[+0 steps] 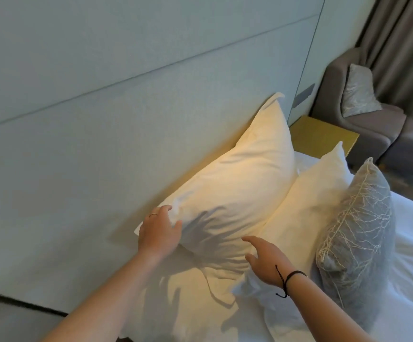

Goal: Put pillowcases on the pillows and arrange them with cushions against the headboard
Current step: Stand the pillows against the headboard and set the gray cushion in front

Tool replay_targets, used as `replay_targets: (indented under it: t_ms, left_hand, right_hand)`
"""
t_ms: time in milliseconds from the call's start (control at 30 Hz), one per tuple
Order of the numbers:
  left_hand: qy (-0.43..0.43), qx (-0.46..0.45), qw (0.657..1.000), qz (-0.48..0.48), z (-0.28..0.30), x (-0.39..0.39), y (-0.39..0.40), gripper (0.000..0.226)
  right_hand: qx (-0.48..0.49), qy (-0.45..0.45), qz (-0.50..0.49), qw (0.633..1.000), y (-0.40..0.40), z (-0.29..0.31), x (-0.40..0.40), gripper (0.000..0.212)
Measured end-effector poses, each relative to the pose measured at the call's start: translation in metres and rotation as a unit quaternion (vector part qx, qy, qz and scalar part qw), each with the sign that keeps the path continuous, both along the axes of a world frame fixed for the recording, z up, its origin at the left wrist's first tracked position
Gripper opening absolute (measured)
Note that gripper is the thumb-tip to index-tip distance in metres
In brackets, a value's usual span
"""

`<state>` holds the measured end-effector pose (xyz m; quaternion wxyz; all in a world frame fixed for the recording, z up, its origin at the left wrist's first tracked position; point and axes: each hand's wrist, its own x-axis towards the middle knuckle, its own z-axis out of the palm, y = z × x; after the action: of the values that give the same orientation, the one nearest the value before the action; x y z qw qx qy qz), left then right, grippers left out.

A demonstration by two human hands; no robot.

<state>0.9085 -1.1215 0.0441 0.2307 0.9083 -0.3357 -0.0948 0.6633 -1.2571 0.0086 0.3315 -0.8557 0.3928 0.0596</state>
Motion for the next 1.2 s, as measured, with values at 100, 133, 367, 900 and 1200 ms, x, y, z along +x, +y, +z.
replay_targets:
  t_ms: [100, 133, 367, 900, 1200]
  left_hand:
    - [-0.006, 0.029, 0.998, -0.047, -0.006, 0.021, -0.038, 0.057]
    - [-0.001, 0.044, 0.997, -0.061, -0.009, 0.03, -0.048, 0.059]
    - [0.002, 0.084, 0.989, -0.123, -0.033, 0.067, -0.087, 0.063]
    - [0.011, 0.098, 0.987, -0.13, -0.057, 0.085, -0.08, 0.043]
    - [0.087, 0.084, 0.986, -0.113, -0.06, 0.097, -0.088, 0.044]
  right_hand:
    - [0.009, 0.005, -0.015, 1.0, -0.001, -0.001, 0.021, 0.049]
    - [0.007, 0.009, -0.018, 1.0, -0.003, 0.0, 0.029, 0.049]
    - [-0.05, 0.008, -0.092, 0.995, -0.043, 0.027, 0.086, 0.045]
    - [-0.338, 0.192, 0.254, 0.886, -0.189, 0.065, 0.228, 0.058]
    - [-0.236, 0.359, 0.298, 0.852, -0.26, 0.045, 0.28, 0.045]
